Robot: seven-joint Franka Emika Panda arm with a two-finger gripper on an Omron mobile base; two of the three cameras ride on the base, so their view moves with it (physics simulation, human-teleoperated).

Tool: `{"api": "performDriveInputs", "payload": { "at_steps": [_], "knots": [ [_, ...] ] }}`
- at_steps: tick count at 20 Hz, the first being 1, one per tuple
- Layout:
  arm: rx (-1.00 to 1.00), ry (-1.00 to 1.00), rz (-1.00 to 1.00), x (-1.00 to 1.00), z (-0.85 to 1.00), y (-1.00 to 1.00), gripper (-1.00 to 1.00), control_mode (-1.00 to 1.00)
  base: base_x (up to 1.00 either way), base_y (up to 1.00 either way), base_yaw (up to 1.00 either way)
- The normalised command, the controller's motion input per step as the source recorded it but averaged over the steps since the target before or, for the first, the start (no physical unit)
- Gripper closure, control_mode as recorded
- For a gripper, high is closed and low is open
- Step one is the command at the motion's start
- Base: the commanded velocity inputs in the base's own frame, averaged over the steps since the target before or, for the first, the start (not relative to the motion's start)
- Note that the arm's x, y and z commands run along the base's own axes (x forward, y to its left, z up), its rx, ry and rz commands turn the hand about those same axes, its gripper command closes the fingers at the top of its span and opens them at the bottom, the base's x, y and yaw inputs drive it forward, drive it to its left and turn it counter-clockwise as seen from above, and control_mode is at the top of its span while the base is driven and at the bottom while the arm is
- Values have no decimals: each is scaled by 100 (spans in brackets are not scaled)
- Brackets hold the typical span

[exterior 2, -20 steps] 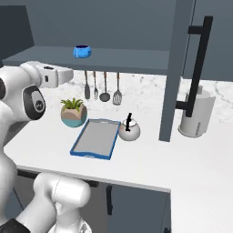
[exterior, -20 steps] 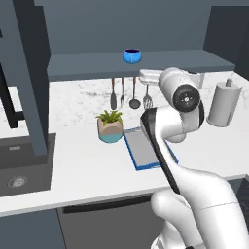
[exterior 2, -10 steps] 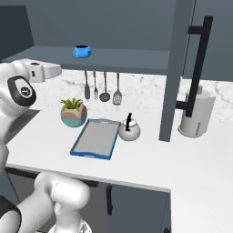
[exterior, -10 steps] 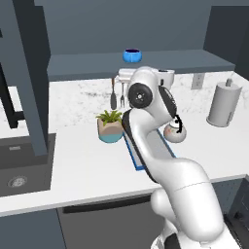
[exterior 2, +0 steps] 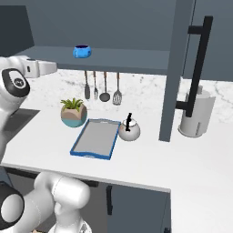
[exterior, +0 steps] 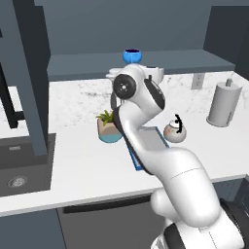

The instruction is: Pick the kettle from the counter and place it on the tray. Then pick the mug from the cabinet and place it on the tray. Then close the cabinet doors.

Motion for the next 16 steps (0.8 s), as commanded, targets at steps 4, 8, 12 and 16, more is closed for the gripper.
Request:
{"api": "performDriveInputs", "payload": {
  "at_steps": [4,8,12,16],
  "knots": [
    [0,0,4,13,4,0,-100,-100,0,0,0],
    [1,0,6,30,2,0,-100,-100,0,0,0],
    [0,0,7,30,0,1,-100,-100,0,0,0],
    [0,10,3,15,6,3,-100,-100,0,0,0]
  ]
}}
